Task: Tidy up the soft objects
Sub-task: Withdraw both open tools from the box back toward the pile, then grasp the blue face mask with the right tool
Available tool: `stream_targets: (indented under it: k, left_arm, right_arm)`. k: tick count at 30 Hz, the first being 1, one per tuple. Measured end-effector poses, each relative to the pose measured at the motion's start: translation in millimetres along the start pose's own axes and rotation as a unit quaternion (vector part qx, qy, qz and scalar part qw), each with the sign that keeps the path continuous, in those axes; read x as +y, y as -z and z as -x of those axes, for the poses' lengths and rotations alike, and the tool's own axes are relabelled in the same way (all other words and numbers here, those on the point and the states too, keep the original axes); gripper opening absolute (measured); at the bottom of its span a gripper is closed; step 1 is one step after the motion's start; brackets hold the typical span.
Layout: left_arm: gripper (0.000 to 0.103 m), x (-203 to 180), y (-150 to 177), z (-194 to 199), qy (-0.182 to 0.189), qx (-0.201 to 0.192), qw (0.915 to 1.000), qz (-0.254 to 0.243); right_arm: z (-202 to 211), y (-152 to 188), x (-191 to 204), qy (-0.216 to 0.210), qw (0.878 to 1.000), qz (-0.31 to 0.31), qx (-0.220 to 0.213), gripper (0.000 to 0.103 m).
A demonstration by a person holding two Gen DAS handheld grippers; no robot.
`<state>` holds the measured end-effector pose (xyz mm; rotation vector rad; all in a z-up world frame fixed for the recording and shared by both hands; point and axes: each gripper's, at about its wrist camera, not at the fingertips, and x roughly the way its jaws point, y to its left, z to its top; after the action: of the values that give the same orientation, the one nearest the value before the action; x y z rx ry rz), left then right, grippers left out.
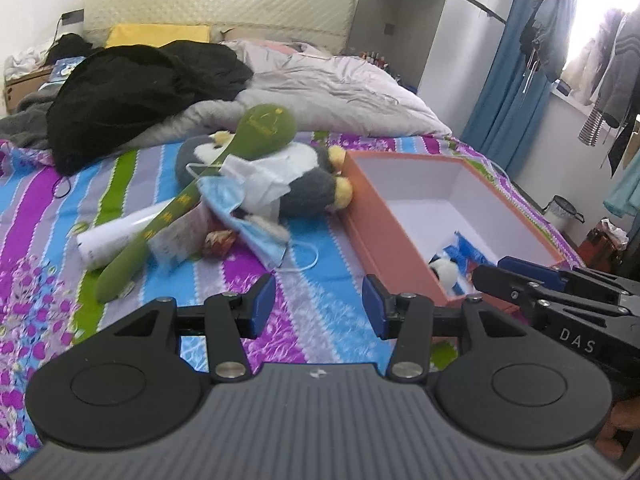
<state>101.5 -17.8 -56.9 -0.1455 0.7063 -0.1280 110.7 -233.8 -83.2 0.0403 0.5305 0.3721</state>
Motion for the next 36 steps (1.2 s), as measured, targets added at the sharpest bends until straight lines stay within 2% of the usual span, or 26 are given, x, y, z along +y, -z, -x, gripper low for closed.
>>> stream_targets:
  k: [10,19,24,36]
  left_arm:
    - [0.058,25,34,11,-0.020,0.014,0.9993,0.027]
    - [0.058,52,41,6,-0.029,0.023,0.9984,0.043]
    - [0.065,68,32,-10,-0.051,0.025,0.9972,0.049]
    - [0.065,109,17,-75,-0.090,0.042,0.9937,0.050]
  right_arm:
    - [0,24,24,-0.014,0.999,0.011,0.030,0.035]
    - [-12,34,39,-0.017,0.999,0.020,0.046,0.035]
    - [-30,35,39,-0.017,0.998,0.022,0.058,0.035]
    - [-95,33,38,-0.017,0.997,0.020,0.075,0.035]
